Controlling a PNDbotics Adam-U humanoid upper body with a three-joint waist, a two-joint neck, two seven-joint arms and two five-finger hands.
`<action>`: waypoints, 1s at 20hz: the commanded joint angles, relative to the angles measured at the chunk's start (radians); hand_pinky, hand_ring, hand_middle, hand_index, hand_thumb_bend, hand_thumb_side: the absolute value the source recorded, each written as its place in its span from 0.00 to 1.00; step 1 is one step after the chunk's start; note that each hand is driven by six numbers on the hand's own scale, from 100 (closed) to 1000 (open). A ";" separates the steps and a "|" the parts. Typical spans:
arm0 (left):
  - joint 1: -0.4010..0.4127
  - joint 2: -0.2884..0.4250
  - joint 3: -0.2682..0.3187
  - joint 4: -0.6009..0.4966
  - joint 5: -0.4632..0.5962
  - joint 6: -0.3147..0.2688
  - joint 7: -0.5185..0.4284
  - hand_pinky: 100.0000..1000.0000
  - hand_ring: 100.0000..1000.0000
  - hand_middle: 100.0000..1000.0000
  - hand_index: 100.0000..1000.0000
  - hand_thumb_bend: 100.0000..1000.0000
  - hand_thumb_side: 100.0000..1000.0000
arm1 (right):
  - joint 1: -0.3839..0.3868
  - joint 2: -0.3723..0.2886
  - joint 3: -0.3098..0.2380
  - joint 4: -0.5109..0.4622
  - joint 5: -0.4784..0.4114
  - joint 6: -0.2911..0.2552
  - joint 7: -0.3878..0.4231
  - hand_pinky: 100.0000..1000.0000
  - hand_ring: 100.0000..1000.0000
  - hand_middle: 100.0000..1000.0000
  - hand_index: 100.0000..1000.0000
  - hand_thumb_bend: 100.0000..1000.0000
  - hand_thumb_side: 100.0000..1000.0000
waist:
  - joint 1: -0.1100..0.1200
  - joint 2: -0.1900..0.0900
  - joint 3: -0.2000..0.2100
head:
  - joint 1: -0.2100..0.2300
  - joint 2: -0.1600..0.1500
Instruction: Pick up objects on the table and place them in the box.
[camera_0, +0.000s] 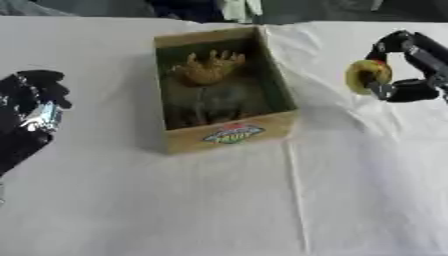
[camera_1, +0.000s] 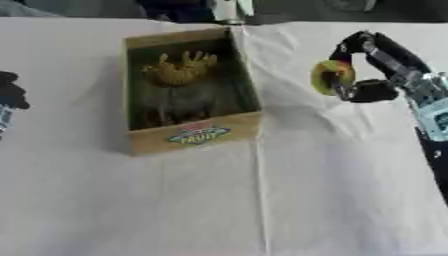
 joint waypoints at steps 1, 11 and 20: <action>-0.005 0.018 0.005 -0.014 0.008 -0.003 -0.005 0.74 0.51 0.51 0.71 0.00 0.28 | -0.049 -0.041 -0.017 -0.016 -0.038 -0.150 0.136 0.50 0.23 0.07 0.20 0.00 0.08 | -0.002 -0.024 0.006 | -0.007 0.001; -0.014 0.015 -0.005 -0.054 0.025 -0.024 -0.021 0.71 0.48 0.48 0.70 0.00 0.23 | -0.157 -0.009 -0.035 0.136 0.028 -0.123 0.071 0.51 0.24 0.08 0.22 0.00 0.06 | -0.007 -0.026 0.092 | -0.065 -0.018; -0.058 0.020 -0.026 -0.055 0.082 -0.111 -0.064 0.70 0.47 0.47 0.70 0.00 0.17 | -0.211 0.029 -0.027 0.204 0.110 -0.123 -0.004 0.52 0.27 0.10 0.24 0.00 0.05 | -0.004 -0.029 0.172 | -0.108 -0.028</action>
